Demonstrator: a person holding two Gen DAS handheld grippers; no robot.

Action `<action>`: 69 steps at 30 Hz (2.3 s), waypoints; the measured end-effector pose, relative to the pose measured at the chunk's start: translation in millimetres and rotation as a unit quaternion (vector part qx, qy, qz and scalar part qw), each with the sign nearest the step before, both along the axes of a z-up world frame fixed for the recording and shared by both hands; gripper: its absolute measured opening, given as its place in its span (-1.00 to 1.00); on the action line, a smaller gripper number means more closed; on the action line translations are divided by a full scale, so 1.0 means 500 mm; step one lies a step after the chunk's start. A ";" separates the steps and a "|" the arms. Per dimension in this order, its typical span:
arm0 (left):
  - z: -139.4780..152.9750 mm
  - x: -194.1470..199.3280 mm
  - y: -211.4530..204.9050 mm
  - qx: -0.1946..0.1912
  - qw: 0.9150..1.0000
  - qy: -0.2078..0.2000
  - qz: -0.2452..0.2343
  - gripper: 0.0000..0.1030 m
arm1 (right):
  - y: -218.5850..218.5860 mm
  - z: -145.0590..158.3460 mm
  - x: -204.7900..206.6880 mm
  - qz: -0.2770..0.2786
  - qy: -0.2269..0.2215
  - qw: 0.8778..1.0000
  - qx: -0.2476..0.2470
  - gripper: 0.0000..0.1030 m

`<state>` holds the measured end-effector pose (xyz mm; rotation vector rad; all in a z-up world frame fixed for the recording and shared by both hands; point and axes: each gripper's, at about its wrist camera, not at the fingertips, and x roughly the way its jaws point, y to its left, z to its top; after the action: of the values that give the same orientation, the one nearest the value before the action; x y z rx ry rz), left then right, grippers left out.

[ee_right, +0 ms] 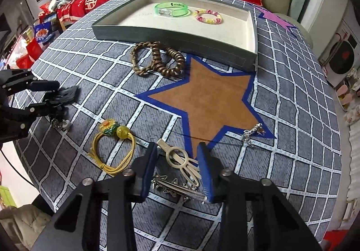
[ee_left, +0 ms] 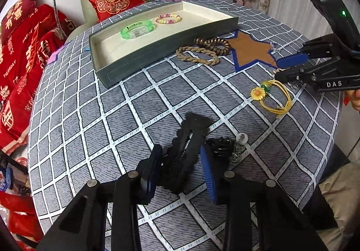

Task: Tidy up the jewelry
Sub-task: 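Grasp the black hair clip with the left tool while the right tool grasps the beige hair claw, then carry the black hair clip with the left tool while the right tool carries the hair claw into the tray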

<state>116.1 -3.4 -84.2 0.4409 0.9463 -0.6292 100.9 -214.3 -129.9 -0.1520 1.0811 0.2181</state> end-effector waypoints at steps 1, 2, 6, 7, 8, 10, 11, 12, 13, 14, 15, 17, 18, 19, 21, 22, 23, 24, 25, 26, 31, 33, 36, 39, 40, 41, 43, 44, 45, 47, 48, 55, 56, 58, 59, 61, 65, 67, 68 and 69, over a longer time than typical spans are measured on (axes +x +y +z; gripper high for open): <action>0.001 -0.002 0.000 0.000 1.000 0.000 -0.001 -0.25 | 0.003 0.001 -0.001 0.003 0.000 1.000 -0.002 -0.55; 0.001 -0.003 0.000 0.000 1.000 -0.001 0.001 -0.25 | 0.007 0.001 -0.002 0.003 0.000 1.000 -0.006 -0.58; 0.002 -0.004 0.007 -0.010 1.000 0.001 0.019 -0.25 | 0.012 0.004 -0.006 -0.001 -0.003 1.000 -0.011 -0.75; 0.003 -0.003 0.010 -0.014 1.000 0.002 0.025 -0.25 | 0.009 0.006 -0.007 -0.004 -0.004 1.000 -0.005 -0.82; 0.004 -0.003 0.013 -0.019 0.999 0.003 0.029 -0.25 | 0.004 0.009 -0.009 -0.010 -0.004 1.000 0.003 -0.82; 0.008 -0.002 0.020 -0.031 0.999 0.005 0.040 -0.25 | -0.005 0.015 -0.012 -0.019 -0.005 1.000 0.017 -0.82; 0.011 -0.001 0.023 -0.036 0.998 0.005 0.045 -0.25 | -0.008 0.018 -0.014 -0.023 -0.007 0.999 0.021 -0.82; 0.014 0.000 0.026 -0.040 0.998 0.004 0.051 -0.25 | -0.013 0.021 -0.015 -0.029 -0.009 0.999 0.026 -0.82; 0.017 0.002 0.029 -0.043 0.997 0.003 0.057 -0.25 | -0.016 0.024 -0.017 -0.033 -0.009 0.999 0.032 -0.83; 0.022 0.004 0.034 -0.048 0.997 0.001 0.064 -0.25 | -0.022 0.027 -0.018 -0.038 -0.010 0.998 0.042 -0.82; 0.026 0.005 0.037 -0.052 0.996 0.000 0.069 -0.25 | -0.025 0.030 -0.019 -0.042 -0.011 0.998 0.048 -0.82; 0.036 0.008 0.044 -0.062 0.995 -0.002 0.082 -0.25 | -0.034 0.038 -0.021 -0.050 -0.015 0.997 0.062 -0.82; 0.042 0.009 0.048 -0.066 0.994 -0.005 0.088 -0.25 | -0.038 0.042 -0.022 -0.053 -0.017 0.996 0.068 -0.82; 0.047 0.010 0.050 -0.070 0.993 -0.008 0.092 -0.25 | -0.042 0.046 -0.022 -0.057 -0.018 0.995 0.075 -0.82; 0.061 0.013 0.052 -0.076 0.992 -0.016 0.102 -0.25 | -0.047 0.053 -0.022 -0.062 -0.021 0.994 0.082 -0.82; 0.066 0.014 0.054 -0.077 0.991 -0.019 0.105 -0.25 | -0.051 0.057 -0.022 -0.065 -0.023 0.994 0.086 -0.82; 0.073 0.015 0.053 -0.078 0.991 -0.022 0.108 -0.25 | -0.053 0.061 -0.021 -0.068 -0.024 0.993 0.091 -0.82; 0.080 0.017 0.052 -0.079 0.990 -0.026 0.112 -0.25 | -0.056 0.065 -0.021 -0.071 -0.026 0.992 0.096 -0.82; 0.088 0.019 0.051 -0.080 0.990 -0.031 0.115 -0.25 | -0.060 0.071 -0.019 -0.074 -0.029 0.992 0.103 -0.82; 0.095 0.022 0.048 -0.080 0.989 -0.034 0.118 -0.25 | -0.065 0.078 -0.016 -0.077 -0.030 0.990 0.111 -0.82; 0.140 0.047 0.031 -0.088 0.986 -0.052 0.134 -0.25 | -0.081 0.110 0.009 -0.086 -0.038 0.986 0.139 -0.82; 0.157 0.061 0.022 -0.095 0.984 -0.057 0.139 -0.25 | -0.085 0.124 0.025 -0.088 -0.042 0.984 0.148 -0.82; 0.175 0.089 0.005 -0.098 0.982 -0.064 0.146 -0.25 | -0.091 0.146 0.057 -0.091 -0.049 0.982 0.156 -0.82; 0.182 0.128 -0.009 -0.102 0.981 -0.058 0.155 -0.25 | -0.097 0.167 0.098 -0.092 -0.054 0.981 0.165 -0.82; 0.184 0.139 -0.014 -0.105 0.981 -0.058 0.155 -0.25 | -0.097 0.175 0.114 -0.091 -0.056 0.980 0.167 -0.82; 0.186 0.153 -0.021 -0.104 0.981 -0.060 0.155 -0.25 | -0.097 0.181 0.126 -0.091 -0.058 0.980 0.169 -0.83; 0.190 0.174 -0.032 -0.104 0.980 -0.065 0.155 -0.25 | -0.096 0.192 0.162 -0.089 -0.061 0.979 0.172 -0.83; 0.191 0.184 -0.036 -0.103 0.980 -0.066 0.155 -0.25 | -0.095 0.194 0.177 -0.089 -0.062 0.979 0.174 -0.83; 0.192 0.198 -0.042 -0.102 0.980 -0.067 0.156 -0.25 | -0.095 0.197 0.191 -0.089 -0.061 0.978 0.177 -0.83; 0.188 0.231 -0.053 -0.097 0.980 -0.066 0.159 -0.25 | -0.095 0.198 0.232 -0.093 -0.058 0.977 0.185 -0.83; 0.186 0.242 -0.058 -0.095 0.980 -0.066 0.162 -0.25 | -0.095 0.197 0.246 -0.093 -0.057 0.976 0.187 -0.83; 0.149 0.348 -0.083 -0.088 0.977 -0.049 0.190 -0.25 | -0.092 0.170 0.365 -0.102 -0.045 0.976 0.187 -0.83; 0.141 0.359 -0.086 -0.086 0.976 -0.046 0.194 -0.25 | -0.094 0.160 0.382 -0.106 -0.041 0.975 0.190 -0.83; 0.123 0.378 -0.095 -0.078 0.975 -0.045 0.201 -0.25 | -0.096 0.142 0.408 -0.113 -0.034 0.974 0.193 -0.83; 0.115 0.385 -0.099 -0.073 0.975 -0.044 0.204 -0.25 | -0.096 0.133 0.419 -0.116 -0.031 0.974 0.192 -0.83; 0.097 0.399 -0.108 -0.064 0.975 -0.039 0.207 -0.25 | -0.096 0.109 0.442 -0.122 -0.023 0.974 0.191 -0.83; 0.066 0.416 -0.122 -0.045 0.976 -0.034 0.209 -0.25 | -0.095 0.070 0.471 -0.133 -0.010 0.973 0.188 -0.83; 0.054 0.424 -0.129 -0.041 0.976 -0.031 0.210 -0.25 | -0.096 0.055 0.478 -0.137 -0.007 0.973 0.185 -0.83; 0.051 0.426 -0.132 -0.040 0.976 -0.029 0.211 -0.25 | -0.097 0.049 0.482 -0.139 -0.006 0.973 0.183 -0.83; 0.046 0.429 -0.135 -0.039 0.976 -0.027 0.211 -0.25 | -0.098 0.043 0.484 -0.140 -0.005 0.974 0.180 -0.83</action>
<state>330.5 -70.8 -61.1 0.1761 0.9252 -0.2642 343.1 -263.1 -108.3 0.3244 1.0233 0.1555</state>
